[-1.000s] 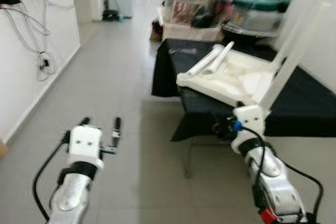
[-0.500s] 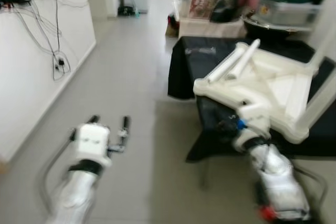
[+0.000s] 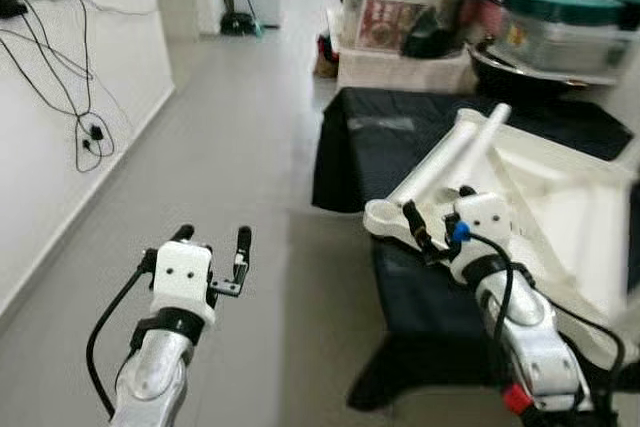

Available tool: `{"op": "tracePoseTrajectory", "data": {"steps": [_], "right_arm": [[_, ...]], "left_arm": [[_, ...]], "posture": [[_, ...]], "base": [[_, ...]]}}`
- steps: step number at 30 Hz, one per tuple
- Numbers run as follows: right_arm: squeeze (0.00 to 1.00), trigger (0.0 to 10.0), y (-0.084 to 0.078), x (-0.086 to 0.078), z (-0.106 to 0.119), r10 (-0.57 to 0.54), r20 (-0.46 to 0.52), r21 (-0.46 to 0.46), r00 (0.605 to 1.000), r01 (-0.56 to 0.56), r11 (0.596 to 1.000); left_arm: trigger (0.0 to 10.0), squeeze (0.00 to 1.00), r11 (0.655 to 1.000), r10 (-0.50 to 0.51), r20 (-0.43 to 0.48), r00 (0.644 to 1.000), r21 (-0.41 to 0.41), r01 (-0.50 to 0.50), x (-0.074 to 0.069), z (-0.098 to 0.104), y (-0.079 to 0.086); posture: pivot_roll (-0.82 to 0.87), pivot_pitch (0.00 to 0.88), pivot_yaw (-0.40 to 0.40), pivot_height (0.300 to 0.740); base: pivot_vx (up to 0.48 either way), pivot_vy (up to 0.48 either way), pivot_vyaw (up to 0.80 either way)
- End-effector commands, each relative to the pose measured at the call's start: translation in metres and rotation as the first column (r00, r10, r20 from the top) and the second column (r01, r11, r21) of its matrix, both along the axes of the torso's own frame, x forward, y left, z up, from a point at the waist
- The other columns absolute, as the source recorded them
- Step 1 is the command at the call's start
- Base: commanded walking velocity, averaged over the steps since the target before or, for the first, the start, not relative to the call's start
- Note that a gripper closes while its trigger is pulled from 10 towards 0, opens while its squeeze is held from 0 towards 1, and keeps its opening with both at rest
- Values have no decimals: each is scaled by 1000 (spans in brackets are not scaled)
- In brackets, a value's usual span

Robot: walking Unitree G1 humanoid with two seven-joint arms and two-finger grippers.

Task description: Building children table

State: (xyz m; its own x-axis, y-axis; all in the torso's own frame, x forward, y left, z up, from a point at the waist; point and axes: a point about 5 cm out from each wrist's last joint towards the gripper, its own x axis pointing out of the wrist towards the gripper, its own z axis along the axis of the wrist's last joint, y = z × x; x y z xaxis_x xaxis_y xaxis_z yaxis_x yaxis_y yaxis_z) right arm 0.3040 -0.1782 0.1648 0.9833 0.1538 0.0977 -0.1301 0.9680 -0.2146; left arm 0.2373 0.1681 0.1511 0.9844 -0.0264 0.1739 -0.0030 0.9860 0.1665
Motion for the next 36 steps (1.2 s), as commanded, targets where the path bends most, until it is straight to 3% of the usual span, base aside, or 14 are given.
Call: {"op": "tracePoseTrajectory", "data": {"steps": [1,8,14,36], "right_arm": [[0,10000,-9,0,-4,-33,-16,2,999,33,999],[0,10000,-10,4,-2,-55,-17,38,998,56,998],[0,10000,-18,12,1,-92,-21,64,996,93,994],[0,10000,-18,14,0,-80,-38,71,996,83,994]], "left_arm": [[10000,0,1000,-22,2,1000,5,22,0,1,-6],[10000,0,1000,-26,-2,1000,10,26,0,0,-6],[10000,0,999,-32,-3,999,13,32,0,0,-7],[10000,0,999,-37,-8,999,3,37,0,-1,-10]], "posture": [[48,0,-118,740],[51,0,-120,740],[52,0,-120,740],[50,0,-125,740]], "base": [[0,0,0],[0,-158,0],[0,-461,0],[0,-464,0]]}}
